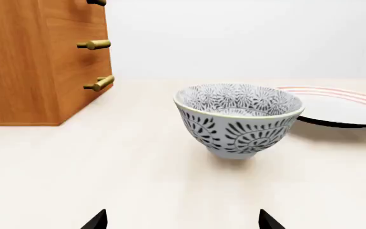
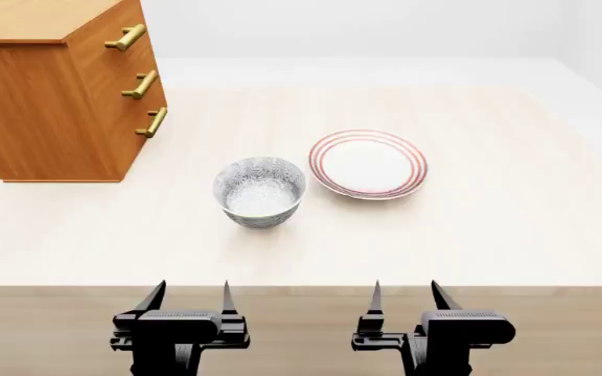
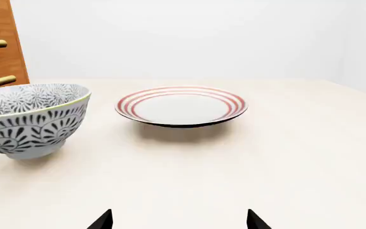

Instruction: Open the bottom drawer of the cabinet.

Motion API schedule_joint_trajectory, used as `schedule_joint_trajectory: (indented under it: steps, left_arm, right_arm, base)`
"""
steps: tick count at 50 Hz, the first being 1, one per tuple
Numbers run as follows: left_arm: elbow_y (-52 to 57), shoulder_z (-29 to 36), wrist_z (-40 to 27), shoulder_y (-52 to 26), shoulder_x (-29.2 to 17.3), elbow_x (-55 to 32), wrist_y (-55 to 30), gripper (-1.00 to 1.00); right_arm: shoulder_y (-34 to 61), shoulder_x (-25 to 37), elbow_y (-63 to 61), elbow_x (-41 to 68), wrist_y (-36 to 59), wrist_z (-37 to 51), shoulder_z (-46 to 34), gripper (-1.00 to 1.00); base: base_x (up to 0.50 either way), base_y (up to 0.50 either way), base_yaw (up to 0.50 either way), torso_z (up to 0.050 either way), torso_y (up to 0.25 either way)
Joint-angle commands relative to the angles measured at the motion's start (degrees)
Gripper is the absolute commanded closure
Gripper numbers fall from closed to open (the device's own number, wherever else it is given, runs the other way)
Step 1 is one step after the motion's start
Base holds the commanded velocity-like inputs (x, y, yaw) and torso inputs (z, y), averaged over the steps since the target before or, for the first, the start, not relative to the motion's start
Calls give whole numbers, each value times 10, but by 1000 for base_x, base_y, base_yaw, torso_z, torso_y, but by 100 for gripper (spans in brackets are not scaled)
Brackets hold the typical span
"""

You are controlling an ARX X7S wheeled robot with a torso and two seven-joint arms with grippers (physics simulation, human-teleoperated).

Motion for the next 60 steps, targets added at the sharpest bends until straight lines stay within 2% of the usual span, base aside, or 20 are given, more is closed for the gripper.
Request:
schedule_joint_trajectory:
  steps: [1,6,10,26,33,37,40,51,55,56,59,60]
  left_arm:
    - [-4,13,-12,0,-10,-2,5,-100]
    - [-18,22,-28,-6,-19,-11,12,-100]
    - [-22,29,-35,-5,-25,-14,17,-100]
    - [-41,49,-54,-7,-39,-21,30,-100]
    - [-41,53,-59,-9,-44,-26,28,-100]
    - [-39,55,-62,-8,-46,-30,27,-100]
    - [-39,57,-64,-9,-48,-32,26,-100]
    - [-40,65,-71,-12,-55,-40,25,-100]
    - [-17,70,-74,-18,-60,-43,-15,-100]
    - [18,72,-76,-30,-65,-42,-63,-100]
    - [103,70,-76,-52,-75,-53,-151,-100]
    - [156,60,-76,-72,-79,-70,-210,-100]
  right_arm:
    - [-5,10,-4,-5,-8,13,-19,-100]
    - [-7,19,-7,35,-11,10,-22,-100]
    - [-7,21,3,16,-27,41,-27,-100]
    - [-6,35,7,35,-21,60,-49,-100]
    - [-9,38,-3,46,-29,74,-47,-100]
    - [-10,44,-14,78,-17,53,-50,-100]
    - [-7,43,-11,47,-16,86,-51,-100]
    - [-4,53,-17,57,-9,83,-66,-100]
    - [1,61,-69,66,51,91,-66,-100]
    - [12,69,-118,63,117,101,-65,-100]
    - [37,86,-205,66,222,108,-66,-100]
    - [51,92,-245,79,271,104,-62,-100]
  base:
    - [0,0,0,0,0]
    - [0,0,0,0,0]
    - [0,0,0,0,0]
    - [0,490,0,0,0]
    - [0,0,0,0,0]
    - [0,-132,0,0,0]
    - [0,-206,0,0,0]
    - [0,0,0,0,0]
    - [0,0,0,0,0]
    - [0,0,0,0,0]
    - [0,0,0,0,0]
    - [0,0,0,0,0]
